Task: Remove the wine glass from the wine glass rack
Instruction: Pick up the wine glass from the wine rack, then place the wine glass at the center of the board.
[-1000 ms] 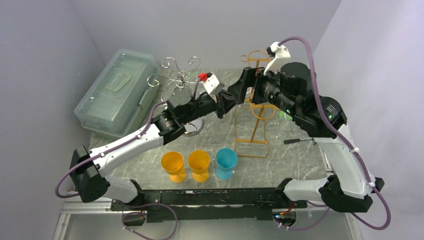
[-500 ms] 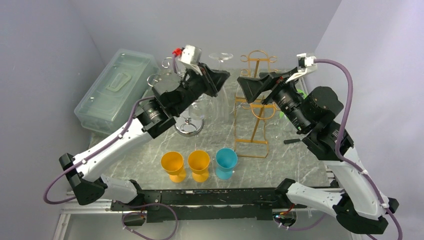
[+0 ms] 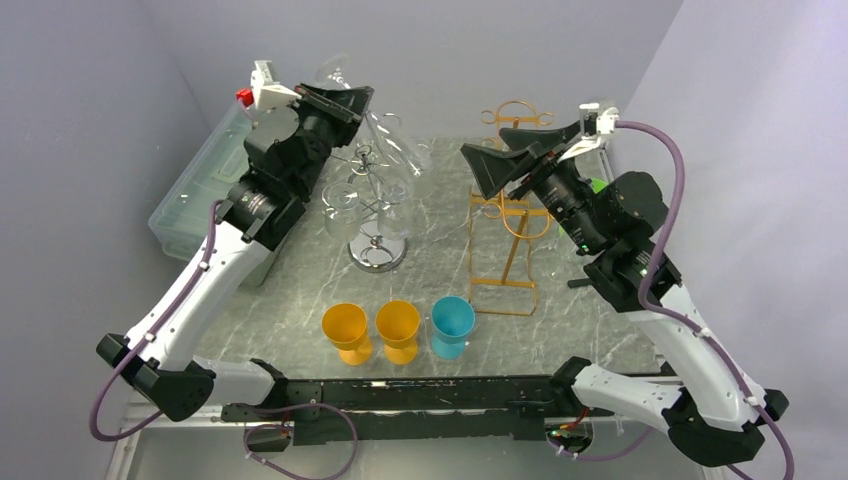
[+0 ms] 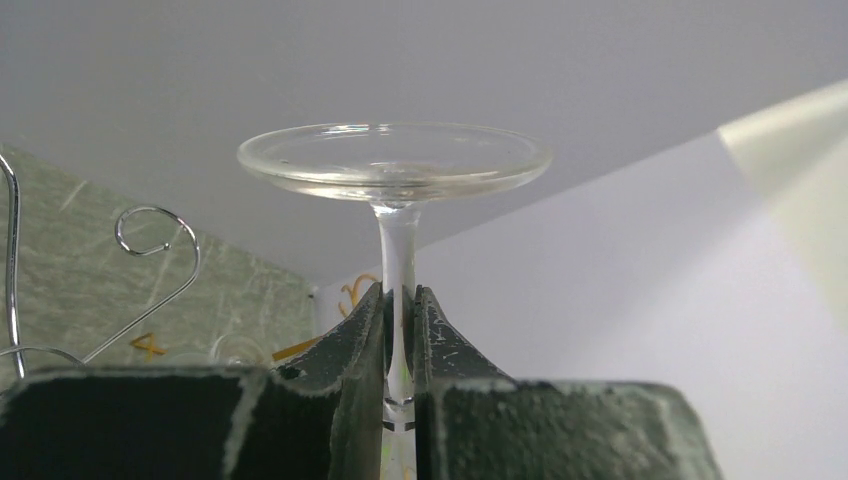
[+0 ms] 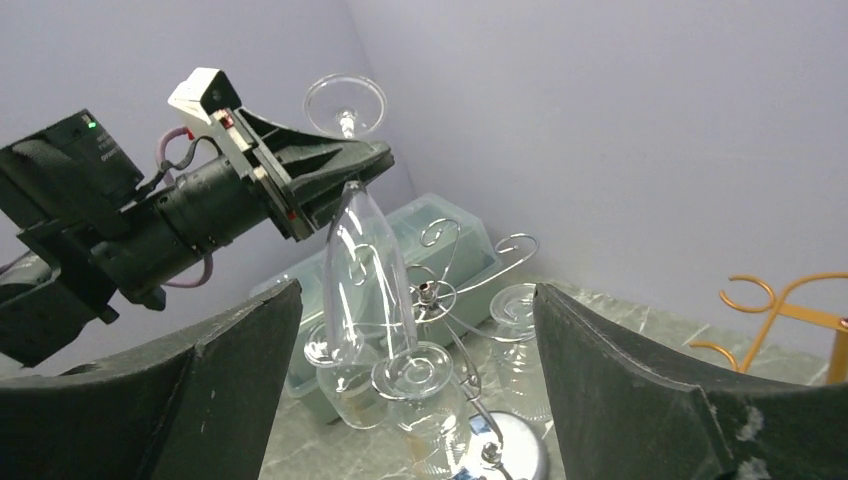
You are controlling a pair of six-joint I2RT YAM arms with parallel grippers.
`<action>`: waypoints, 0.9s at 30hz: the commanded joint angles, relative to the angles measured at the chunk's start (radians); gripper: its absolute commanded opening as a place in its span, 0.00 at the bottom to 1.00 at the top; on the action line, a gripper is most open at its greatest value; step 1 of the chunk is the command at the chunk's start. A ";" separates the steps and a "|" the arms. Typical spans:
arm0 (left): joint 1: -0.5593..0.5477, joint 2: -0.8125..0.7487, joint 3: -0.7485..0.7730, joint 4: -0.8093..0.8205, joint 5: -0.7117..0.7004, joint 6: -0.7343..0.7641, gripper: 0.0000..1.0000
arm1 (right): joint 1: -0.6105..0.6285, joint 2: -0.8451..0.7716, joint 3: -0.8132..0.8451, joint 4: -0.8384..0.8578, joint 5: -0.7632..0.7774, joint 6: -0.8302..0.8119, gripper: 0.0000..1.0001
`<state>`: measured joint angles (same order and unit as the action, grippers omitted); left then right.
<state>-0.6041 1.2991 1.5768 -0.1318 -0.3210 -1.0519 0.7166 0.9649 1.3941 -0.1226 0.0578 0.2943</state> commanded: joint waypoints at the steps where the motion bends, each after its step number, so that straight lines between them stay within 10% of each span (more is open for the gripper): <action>1: 0.055 -0.015 0.038 0.044 -0.003 -0.251 0.00 | -0.035 0.034 -0.018 0.117 -0.138 -0.004 0.85; 27: 0.089 -0.027 -0.024 0.179 0.040 -0.418 0.00 | -0.049 0.265 0.015 0.335 -0.264 0.139 0.49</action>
<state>-0.5117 1.2987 1.5616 -0.0265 -0.3061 -1.4319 0.6682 1.2179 1.3731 0.0952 -0.1890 0.3775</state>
